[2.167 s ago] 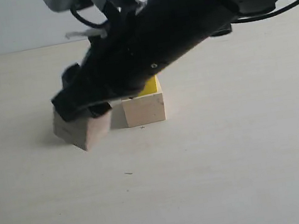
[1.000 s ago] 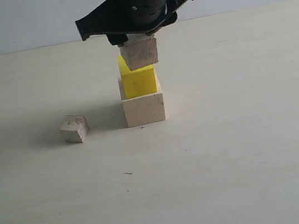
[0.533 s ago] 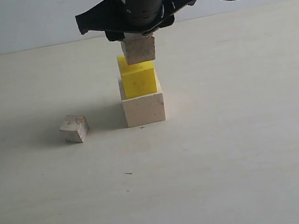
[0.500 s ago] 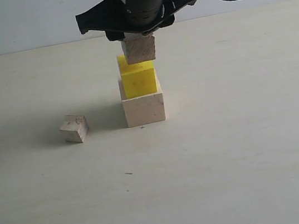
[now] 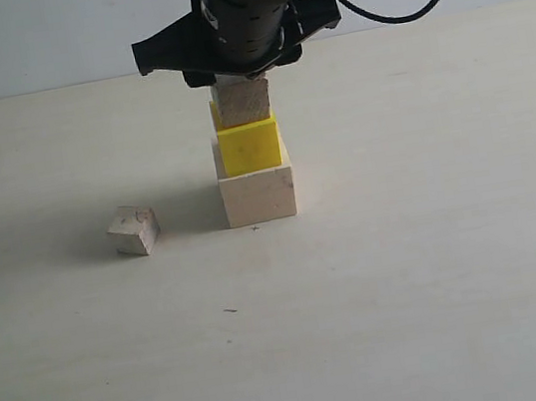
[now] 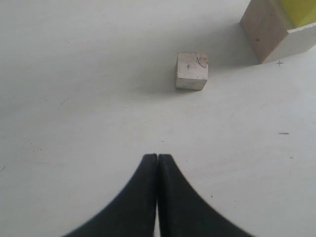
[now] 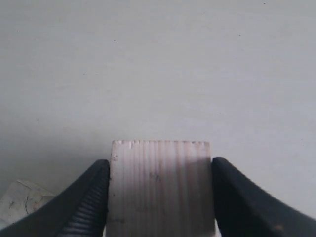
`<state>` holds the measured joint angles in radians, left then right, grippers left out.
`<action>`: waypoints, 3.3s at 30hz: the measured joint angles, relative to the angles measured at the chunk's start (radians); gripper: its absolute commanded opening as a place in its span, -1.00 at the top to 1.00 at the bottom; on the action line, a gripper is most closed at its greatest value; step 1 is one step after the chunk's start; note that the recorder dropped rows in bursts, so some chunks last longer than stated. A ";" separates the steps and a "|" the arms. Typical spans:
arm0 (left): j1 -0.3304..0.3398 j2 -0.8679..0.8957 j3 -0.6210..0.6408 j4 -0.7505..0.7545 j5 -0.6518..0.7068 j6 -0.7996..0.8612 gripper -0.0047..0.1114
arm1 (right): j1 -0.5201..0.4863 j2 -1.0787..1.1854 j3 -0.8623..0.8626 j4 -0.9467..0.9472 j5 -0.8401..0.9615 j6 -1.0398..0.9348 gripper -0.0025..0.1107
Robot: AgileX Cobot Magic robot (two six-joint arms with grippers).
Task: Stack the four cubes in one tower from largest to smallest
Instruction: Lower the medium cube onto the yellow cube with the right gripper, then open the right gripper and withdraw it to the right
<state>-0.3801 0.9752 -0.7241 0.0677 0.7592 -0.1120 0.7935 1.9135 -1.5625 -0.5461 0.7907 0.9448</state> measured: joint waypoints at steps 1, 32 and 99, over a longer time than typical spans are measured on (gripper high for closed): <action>0.000 0.000 0.000 0.000 0.000 0.000 0.87 | 0.000 0.000 0.000 0.000 0.000 0.001 0.96; 0.000 0.000 0.000 0.000 -0.002 0.000 0.87 | 0.000 0.000 0.000 0.000 0.002 0.028 -0.25; 0.000 0.000 0.000 0.000 -0.010 0.000 0.87 | 0.000 -0.024 0.000 0.193 0.076 -0.060 -0.24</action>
<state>-0.3801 0.9752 -0.7241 0.0677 0.7497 -0.1120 0.7935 1.8894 -1.5625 -0.3528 0.8662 0.8845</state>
